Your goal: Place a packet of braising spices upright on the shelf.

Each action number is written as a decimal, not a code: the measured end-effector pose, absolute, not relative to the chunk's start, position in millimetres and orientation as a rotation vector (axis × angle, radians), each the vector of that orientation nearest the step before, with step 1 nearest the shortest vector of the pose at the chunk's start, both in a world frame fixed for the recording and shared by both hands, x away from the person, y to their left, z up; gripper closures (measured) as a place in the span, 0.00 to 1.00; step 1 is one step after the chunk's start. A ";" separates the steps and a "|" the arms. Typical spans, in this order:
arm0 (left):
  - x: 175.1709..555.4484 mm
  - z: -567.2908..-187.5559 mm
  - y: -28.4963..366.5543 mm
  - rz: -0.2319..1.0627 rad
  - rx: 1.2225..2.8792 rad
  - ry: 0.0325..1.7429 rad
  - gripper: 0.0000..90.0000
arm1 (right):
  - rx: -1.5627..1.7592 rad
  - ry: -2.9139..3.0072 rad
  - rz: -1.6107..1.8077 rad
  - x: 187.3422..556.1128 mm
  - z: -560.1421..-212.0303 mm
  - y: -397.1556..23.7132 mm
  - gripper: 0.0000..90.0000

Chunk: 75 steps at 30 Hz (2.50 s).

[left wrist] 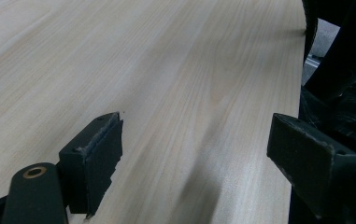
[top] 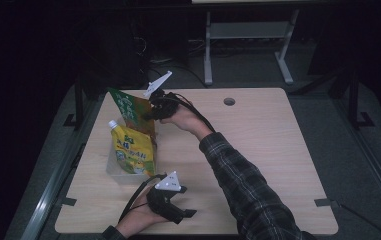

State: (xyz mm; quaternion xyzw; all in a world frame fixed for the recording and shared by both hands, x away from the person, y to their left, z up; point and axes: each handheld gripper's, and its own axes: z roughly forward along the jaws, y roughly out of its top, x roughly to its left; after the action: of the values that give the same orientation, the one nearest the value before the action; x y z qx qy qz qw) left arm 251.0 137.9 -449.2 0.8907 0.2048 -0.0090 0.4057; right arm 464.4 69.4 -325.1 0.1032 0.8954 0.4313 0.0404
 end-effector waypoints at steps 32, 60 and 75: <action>253.4 -450.3 138.8 -0.018 2.261 0.516 0.20 | 0.472 2.685 1.305 443.0 -331.0 29.0 0.34; 256.5 -449.6 146.1 0.021 2.251 0.523 0.19 | 0.784 2.562 1.223 369.4 -388.1 -100.9 0.21; 255.7 -451.9 145.5 0.042 2.275 0.513 0.19 | 0.877 2.522 1.177 318.4 -414.4 -151.7 0.21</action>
State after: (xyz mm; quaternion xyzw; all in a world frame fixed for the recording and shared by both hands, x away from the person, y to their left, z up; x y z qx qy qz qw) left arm 255.7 145.5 -451.9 0.8967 0.2022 0.0165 0.3934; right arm 318.4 -151.7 -414.4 0.2988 0.8589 0.4008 0.1118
